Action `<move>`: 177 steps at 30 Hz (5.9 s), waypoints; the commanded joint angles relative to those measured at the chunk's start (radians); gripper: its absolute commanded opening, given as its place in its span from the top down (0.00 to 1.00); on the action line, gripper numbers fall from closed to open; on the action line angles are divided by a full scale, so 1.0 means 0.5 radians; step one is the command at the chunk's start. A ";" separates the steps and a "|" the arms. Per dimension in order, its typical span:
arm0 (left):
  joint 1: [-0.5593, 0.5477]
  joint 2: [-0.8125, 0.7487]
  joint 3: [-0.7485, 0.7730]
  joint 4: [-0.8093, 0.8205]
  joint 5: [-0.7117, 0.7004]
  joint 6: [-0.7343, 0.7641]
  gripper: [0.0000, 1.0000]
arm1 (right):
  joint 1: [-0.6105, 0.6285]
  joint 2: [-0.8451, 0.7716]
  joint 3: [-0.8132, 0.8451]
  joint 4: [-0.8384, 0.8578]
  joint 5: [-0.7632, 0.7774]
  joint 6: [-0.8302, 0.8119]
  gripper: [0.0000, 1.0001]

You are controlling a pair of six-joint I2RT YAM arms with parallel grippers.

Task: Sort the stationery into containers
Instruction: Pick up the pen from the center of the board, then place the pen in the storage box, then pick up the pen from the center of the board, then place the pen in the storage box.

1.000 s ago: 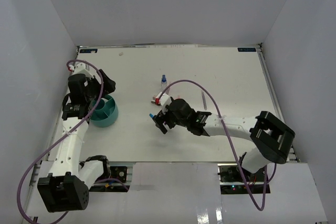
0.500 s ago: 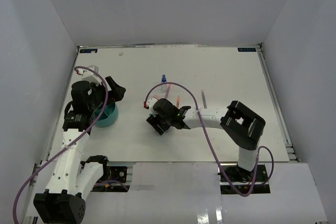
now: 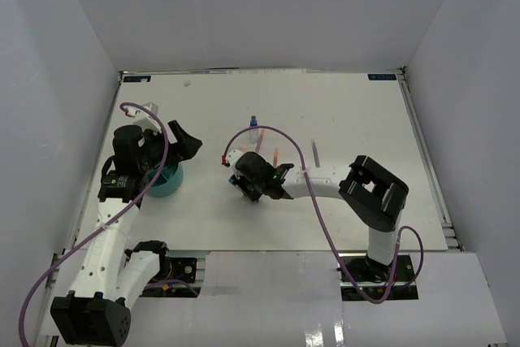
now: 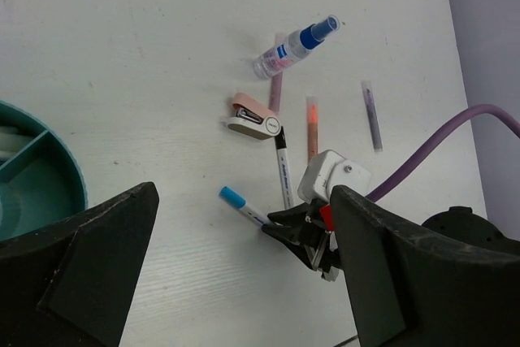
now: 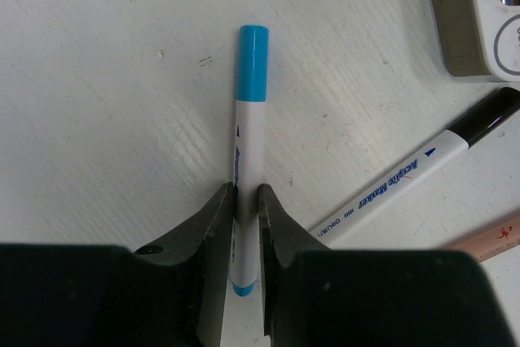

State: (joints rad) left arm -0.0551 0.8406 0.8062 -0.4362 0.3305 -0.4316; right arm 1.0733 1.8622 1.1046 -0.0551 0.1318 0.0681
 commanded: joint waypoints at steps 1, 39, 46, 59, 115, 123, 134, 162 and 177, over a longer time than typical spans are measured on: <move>-0.034 0.021 -0.005 -0.011 0.124 -0.103 0.02 | 0.010 -0.101 -0.086 0.030 0.000 0.008 0.81; -1.117 0.739 0.243 0.345 -0.051 -0.692 0.56 | 0.029 -1.313 -1.190 1.439 0.267 0.020 0.88; -1.157 0.792 0.247 0.385 -0.044 -0.704 0.84 | 0.029 -1.316 -1.221 1.466 0.313 0.045 0.83; -1.154 0.740 0.345 0.170 -0.538 -0.548 1.00 | 0.026 -1.353 -1.237 1.399 0.378 0.042 0.20; 0.291 0.375 0.145 0.090 -0.968 0.047 0.16 | 0.019 -0.423 -0.549 0.583 0.681 0.413 0.09; 0.285 0.209 0.072 0.127 -0.281 -0.017 0.06 | -0.014 -0.224 -0.378 0.457 0.724 0.511 0.16; 0.181 0.184 -0.057 0.121 0.158 -0.103 0.02 | -0.051 -0.024 -0.270 0.313 0.773 0.674 0.47; -0.972 0.761 0.173 0.443 0.060 -0.665 0.02 | 0.001 -1.257 -1.163 1.141 0.433 0.220 0.89; -1.157 1.058 0.293 0.516 0.023 -0.726 0.29 | -0.002 -1.402 -1.338 1.408 0.359 0.210 0.85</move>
State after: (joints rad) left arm -0.6254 1.3762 0.9119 -0.2050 0.3489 -0.7879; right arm 1.0676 1.1835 0.4454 0.5613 0.3115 0.1814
